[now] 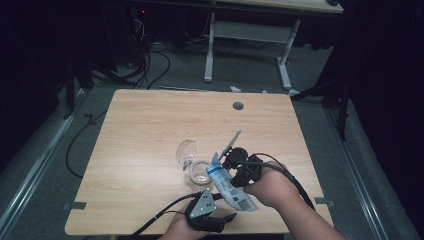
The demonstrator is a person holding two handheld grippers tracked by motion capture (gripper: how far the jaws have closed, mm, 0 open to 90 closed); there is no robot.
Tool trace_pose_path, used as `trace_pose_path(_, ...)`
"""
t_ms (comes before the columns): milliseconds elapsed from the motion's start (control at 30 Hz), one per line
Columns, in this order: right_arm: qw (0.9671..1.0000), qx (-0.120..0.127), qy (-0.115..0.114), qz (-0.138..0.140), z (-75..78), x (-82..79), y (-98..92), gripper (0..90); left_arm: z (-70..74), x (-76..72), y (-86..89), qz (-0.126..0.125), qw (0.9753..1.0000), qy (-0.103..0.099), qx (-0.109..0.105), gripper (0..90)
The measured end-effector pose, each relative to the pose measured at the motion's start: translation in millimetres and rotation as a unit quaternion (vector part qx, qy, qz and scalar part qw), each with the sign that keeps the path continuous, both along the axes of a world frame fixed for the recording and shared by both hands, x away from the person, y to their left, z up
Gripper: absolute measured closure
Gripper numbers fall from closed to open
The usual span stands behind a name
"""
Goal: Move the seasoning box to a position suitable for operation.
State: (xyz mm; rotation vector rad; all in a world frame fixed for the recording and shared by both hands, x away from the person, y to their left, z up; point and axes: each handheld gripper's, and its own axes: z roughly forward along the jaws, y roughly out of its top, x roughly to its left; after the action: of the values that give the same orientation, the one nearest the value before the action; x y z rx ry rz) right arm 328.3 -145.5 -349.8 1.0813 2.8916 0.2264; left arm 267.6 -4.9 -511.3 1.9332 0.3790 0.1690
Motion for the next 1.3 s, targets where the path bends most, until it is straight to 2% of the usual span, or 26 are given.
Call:
trace_pose_path(233, 1.0, 0.004, 0.002, 0.007, 1.2, -0.4, 10.2, 90.0, -5.2, -2.7, -8.2, 0.006, 0.9996, -0.013, 0.025, 32.9)
trace_pose_path(400, 0.9999, 0.011, 0.007, 0.005, 0.4, 0.7, 13.0, 90.0, -7.2, -3.2, -10.0, 0.019, 0.999, -0.022, 0.034, 34.5)
trace_pose_path(600, 0.9999, 0.008, 0.011, 0.0, -2.5, 1.8, 13.3, 90.0, -8.8, -5.6, -11.3, 0.037, 0.9968, -0.046, 0.054, 48.8)
trace_pose_path(733, 0.9999, 0.007, 0.014, -0.003, -5.8, 2.9, 11.1, 90.0, -7.8, -5.9, -12.3, 0.036, 0.9965, -0.042, 0.063, 52.5)
trace_pose_path(900, 0.9999, 0.007, 0.009, -0.001, -4.6, 2.9, 11.1, 90.0, -5.1, -6.8, -11.0, 0.035, 0.9975, -0.034, 0.051, 54.9)
trace_pose_path(1000, 1.0, 0.006, 0.004, 0.0, -1.7, 2.9, 11.8, 90.0, -1.8, -7.0, -9.6, 0.031, 0.9987, -0.02, 0.035, 55.7)
trace_pose_path(1300, 0.9996, 0.022, -0.014, 0.007, 4.1, 1.9, 17.0, 89.8, 6.0, -5.7, -5.4, 0.027, 0.9996, 0.008, 0.009, 57.1)
